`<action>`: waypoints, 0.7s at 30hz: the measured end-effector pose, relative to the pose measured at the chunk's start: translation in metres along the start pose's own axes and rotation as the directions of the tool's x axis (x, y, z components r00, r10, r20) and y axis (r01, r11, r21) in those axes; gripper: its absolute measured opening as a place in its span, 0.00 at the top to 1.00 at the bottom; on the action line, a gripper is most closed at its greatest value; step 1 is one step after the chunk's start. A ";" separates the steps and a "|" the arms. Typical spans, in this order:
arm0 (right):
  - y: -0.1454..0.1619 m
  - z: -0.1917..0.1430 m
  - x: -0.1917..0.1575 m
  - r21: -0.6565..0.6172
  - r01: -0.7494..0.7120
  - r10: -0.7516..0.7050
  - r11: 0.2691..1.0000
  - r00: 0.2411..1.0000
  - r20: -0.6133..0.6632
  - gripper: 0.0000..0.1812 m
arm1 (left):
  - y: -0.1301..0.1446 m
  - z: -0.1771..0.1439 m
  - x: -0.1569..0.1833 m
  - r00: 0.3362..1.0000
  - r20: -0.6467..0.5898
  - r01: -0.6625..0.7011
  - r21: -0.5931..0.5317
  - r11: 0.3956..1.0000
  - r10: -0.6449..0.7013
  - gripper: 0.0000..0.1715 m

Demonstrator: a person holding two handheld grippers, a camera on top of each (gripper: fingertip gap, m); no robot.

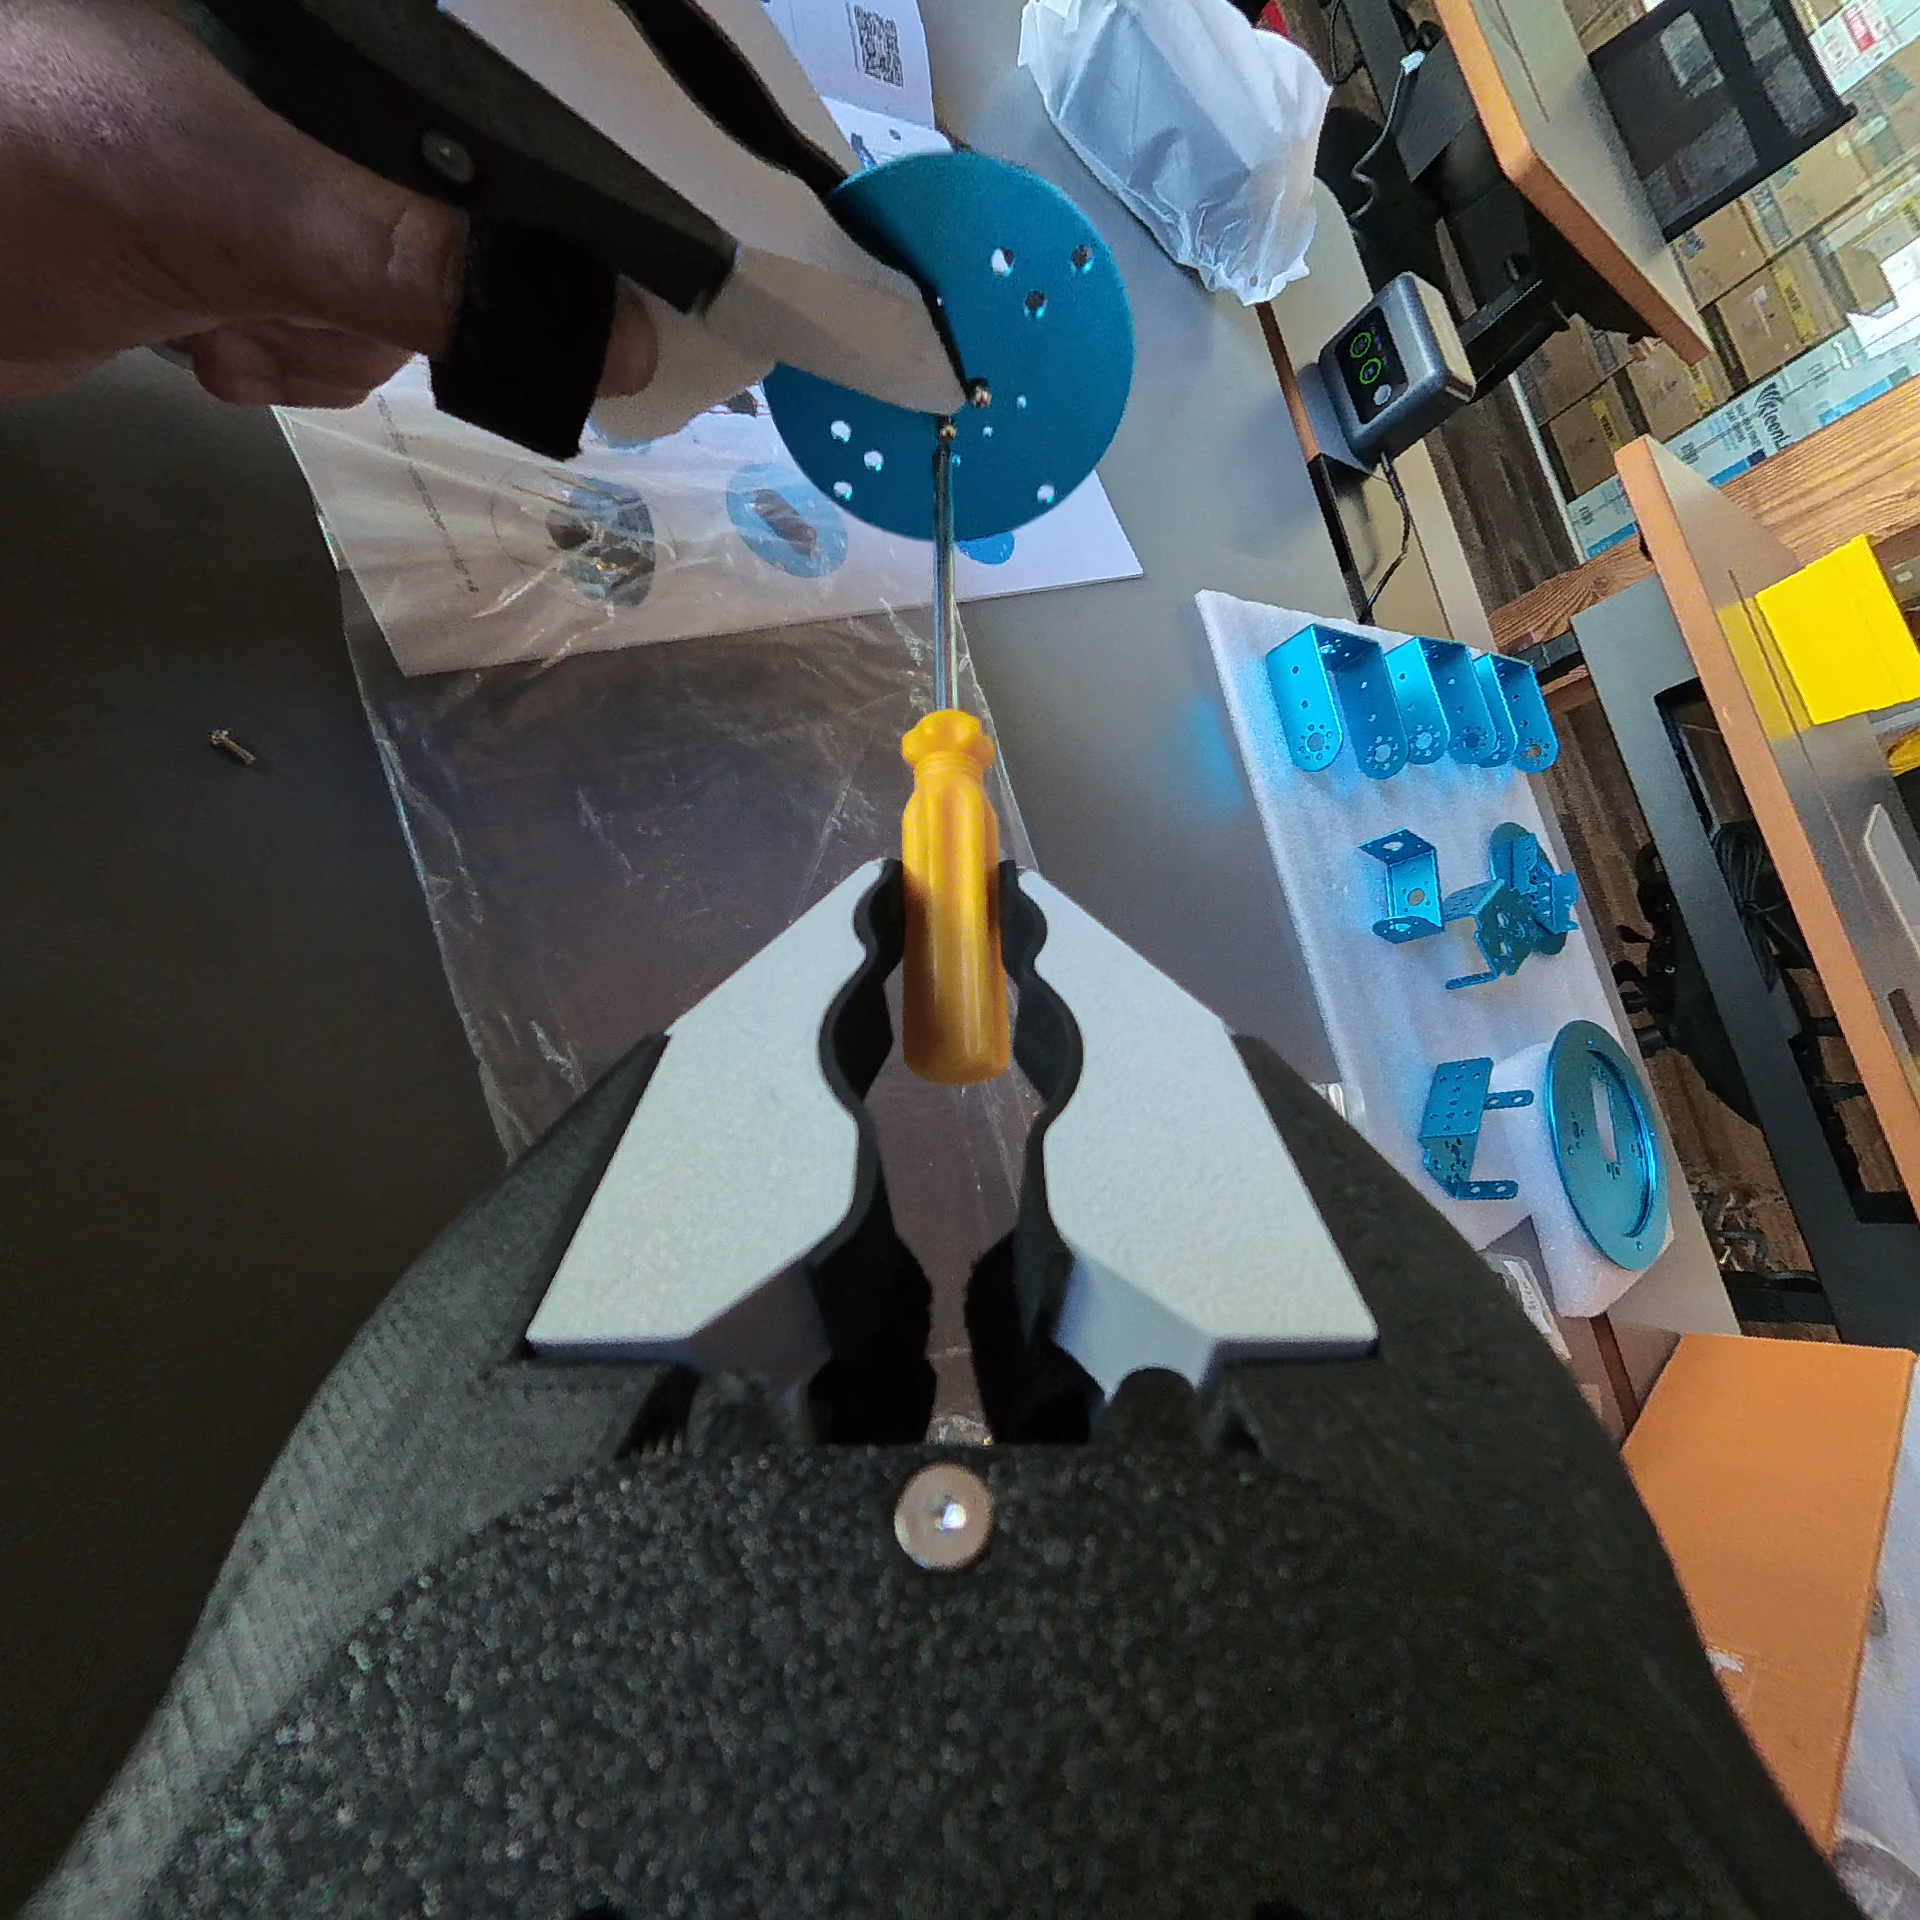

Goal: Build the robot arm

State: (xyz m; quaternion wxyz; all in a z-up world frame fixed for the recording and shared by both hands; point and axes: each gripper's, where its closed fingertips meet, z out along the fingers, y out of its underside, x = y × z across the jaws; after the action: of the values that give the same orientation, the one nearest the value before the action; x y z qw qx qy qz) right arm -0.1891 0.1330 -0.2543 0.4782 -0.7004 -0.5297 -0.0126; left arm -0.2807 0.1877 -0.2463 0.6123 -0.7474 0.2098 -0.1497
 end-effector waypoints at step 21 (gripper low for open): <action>0.003 0.013 -0.003 -0.110 0.248 -0.262 0.962 0.955 -0.139 0.90 | 0.014 0.008 -0.003 0.999 0.020 0.027 -0.086 0.996 -0.025 0.97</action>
State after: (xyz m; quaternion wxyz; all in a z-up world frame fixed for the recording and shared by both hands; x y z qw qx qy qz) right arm -0.1944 0.1399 -0.2649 0.4791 -0.6442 -0.5766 -0.1517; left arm -0.2817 0.1936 -0.2610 0.5794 -0.7772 0.2005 -0.1416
